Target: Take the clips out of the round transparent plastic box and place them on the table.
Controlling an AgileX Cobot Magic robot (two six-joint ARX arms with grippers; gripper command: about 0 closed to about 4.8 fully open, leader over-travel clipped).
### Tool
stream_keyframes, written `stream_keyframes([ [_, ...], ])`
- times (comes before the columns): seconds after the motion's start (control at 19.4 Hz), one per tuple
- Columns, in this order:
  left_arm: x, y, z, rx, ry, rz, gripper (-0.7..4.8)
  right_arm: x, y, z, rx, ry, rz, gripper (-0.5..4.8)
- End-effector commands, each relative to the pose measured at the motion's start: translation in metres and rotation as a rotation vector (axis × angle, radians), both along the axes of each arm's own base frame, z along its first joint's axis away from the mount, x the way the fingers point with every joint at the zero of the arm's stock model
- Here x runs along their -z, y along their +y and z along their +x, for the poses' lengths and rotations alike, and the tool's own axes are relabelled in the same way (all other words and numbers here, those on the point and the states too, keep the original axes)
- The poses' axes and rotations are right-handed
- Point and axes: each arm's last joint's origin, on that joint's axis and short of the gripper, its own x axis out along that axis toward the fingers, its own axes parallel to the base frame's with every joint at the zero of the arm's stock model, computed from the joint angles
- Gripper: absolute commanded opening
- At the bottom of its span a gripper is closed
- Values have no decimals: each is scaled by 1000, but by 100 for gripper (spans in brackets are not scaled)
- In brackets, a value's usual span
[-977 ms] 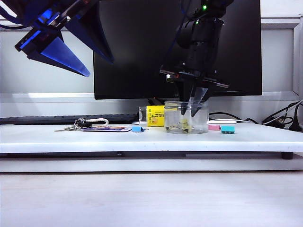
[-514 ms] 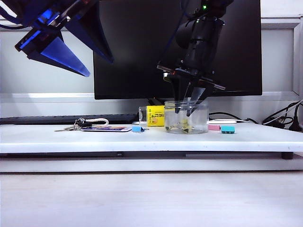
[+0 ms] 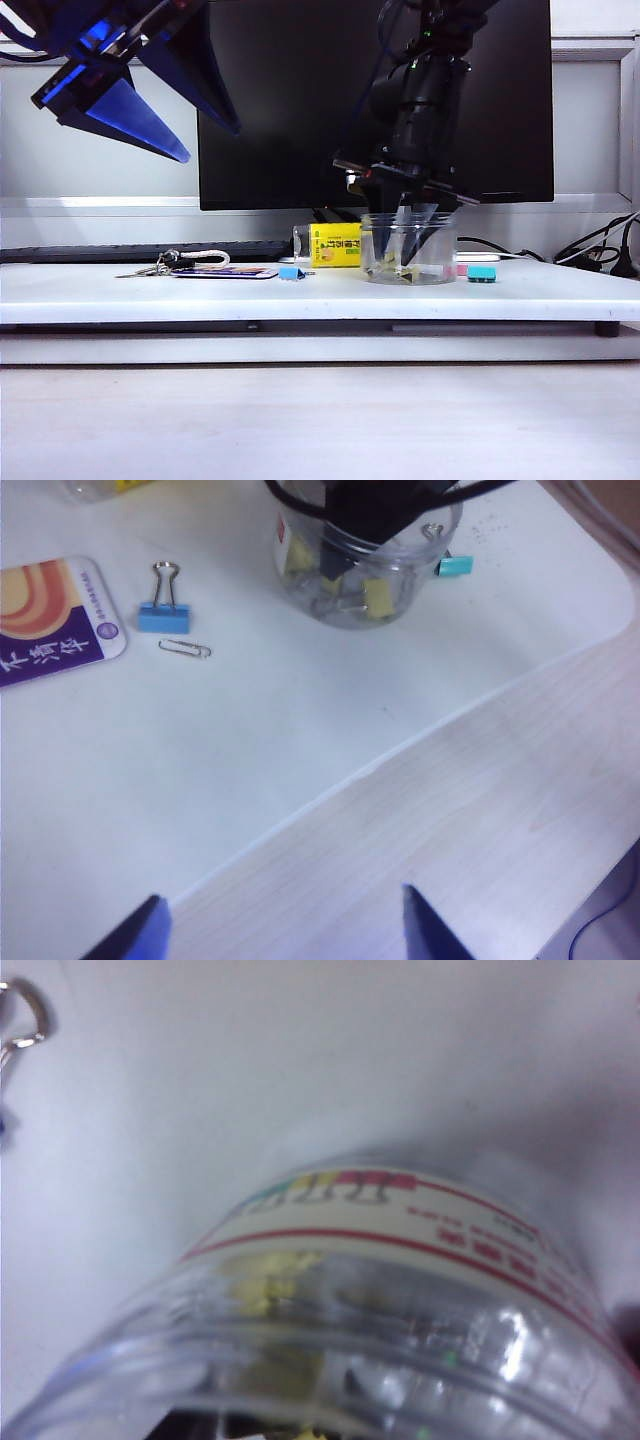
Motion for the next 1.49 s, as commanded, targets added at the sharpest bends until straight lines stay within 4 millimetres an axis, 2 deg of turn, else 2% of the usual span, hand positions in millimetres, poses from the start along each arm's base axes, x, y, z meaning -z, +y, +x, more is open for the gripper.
stream_keyframes([
  [0.05,-2,0,0,10,-11,-4,310,-2,0,0,-3,-10,-1,158],
  [0.21,-3,-1,0,13,-17,-1,310,-1,0,1,1,-22,-20,142],
  [0.31,-3,-1,0,14,-18,-1,310,-1,0,1,1,-25,-20,102],
  [0.46,-3,-1,0,14,-19,-1,310,-1,1,2,1,-38,-14,102],
  [0.57,-3,-1,0,14,-19,0,310,-1,1,3,1,-41,-13,82],
  [0.93,-3,0,0,15,-23,5,310,-3,1,2,1,-42,-12,81],
  [1.13,-3,0,0,18,-27,7,310,-16,0,2,1,-62,0,81],
  [1.49,-2,0,0,31,-32,32,310,-56,-2,-6,1,-139,79,81],
])
